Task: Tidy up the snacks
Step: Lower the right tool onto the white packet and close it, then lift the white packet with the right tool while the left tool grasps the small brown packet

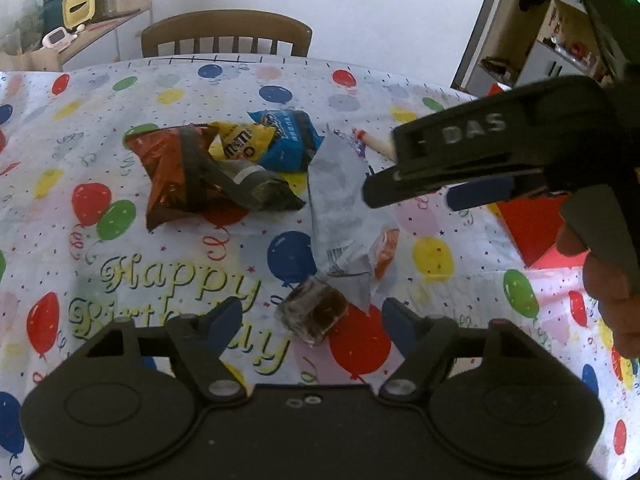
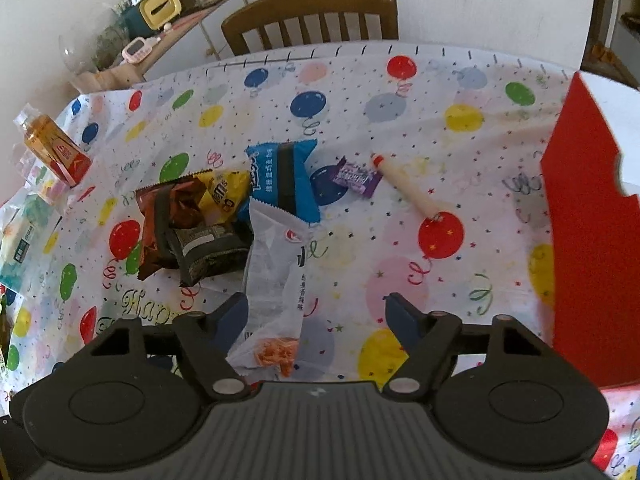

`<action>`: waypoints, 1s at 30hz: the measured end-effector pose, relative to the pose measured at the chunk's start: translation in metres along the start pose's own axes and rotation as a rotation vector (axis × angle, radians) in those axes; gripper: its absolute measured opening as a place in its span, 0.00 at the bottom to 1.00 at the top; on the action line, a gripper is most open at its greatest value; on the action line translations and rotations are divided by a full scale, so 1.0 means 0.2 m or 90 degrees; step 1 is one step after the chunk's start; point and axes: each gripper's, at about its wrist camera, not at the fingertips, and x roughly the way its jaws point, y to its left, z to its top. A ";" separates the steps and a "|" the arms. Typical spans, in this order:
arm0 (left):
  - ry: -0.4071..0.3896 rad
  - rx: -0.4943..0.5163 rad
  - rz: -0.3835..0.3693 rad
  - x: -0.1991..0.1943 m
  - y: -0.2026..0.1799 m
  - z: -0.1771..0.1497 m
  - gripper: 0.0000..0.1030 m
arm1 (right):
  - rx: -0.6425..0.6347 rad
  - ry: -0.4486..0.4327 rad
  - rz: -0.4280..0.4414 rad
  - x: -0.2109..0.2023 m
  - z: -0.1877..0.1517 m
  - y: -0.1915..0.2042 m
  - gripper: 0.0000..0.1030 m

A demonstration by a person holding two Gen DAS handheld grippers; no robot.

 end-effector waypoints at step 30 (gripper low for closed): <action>0.007 0.019 -0.008 0.05 -0.03 0.02 0.39 | -0.004 -0.019 0.018 0.02 -0.03 0.04 0.07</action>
